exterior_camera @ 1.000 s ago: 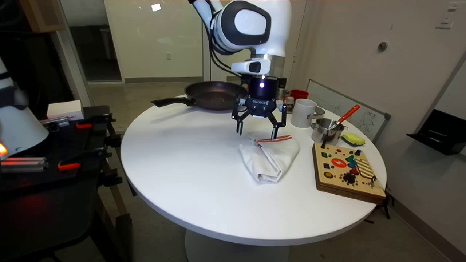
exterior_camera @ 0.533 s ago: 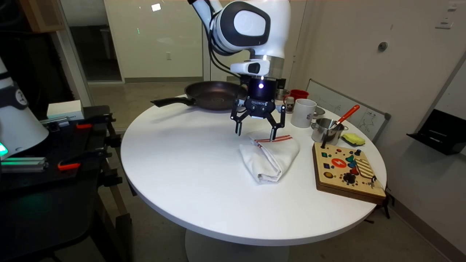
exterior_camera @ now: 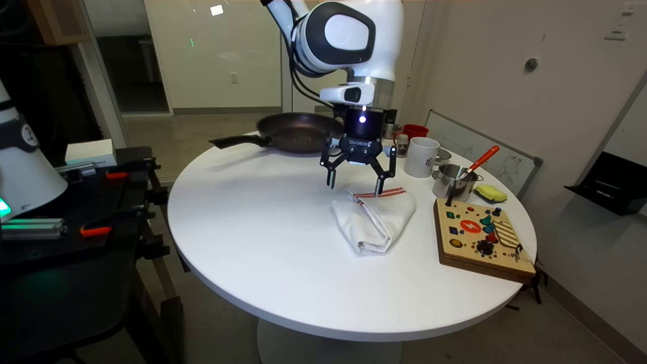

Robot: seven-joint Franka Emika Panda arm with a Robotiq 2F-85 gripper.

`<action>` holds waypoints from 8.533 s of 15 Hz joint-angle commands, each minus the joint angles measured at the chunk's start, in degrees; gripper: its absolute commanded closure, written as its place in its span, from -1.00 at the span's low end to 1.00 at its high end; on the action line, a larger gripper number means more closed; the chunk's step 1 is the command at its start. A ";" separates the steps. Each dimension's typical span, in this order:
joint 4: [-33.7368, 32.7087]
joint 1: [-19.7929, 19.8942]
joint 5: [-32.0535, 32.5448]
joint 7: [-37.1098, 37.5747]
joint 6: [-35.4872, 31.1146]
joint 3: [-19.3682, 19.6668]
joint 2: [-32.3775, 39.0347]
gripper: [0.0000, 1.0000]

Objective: Fold the towel in half

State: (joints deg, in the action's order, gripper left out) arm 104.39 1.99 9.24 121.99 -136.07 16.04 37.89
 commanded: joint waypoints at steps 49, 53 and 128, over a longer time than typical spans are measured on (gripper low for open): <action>-14.29 1.93 5.39 -19.04 5.18 5.63 7.86 0.91; -15.04 3.22 7.84 -25.21 4.22 5.86 6.65 0.92; 1.47 5.79 35.13 -56.09 -13.80 -7.04 -0.28 -1.00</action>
State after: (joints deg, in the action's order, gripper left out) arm 106.87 6.94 50.79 72.57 -150.96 8.48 38.53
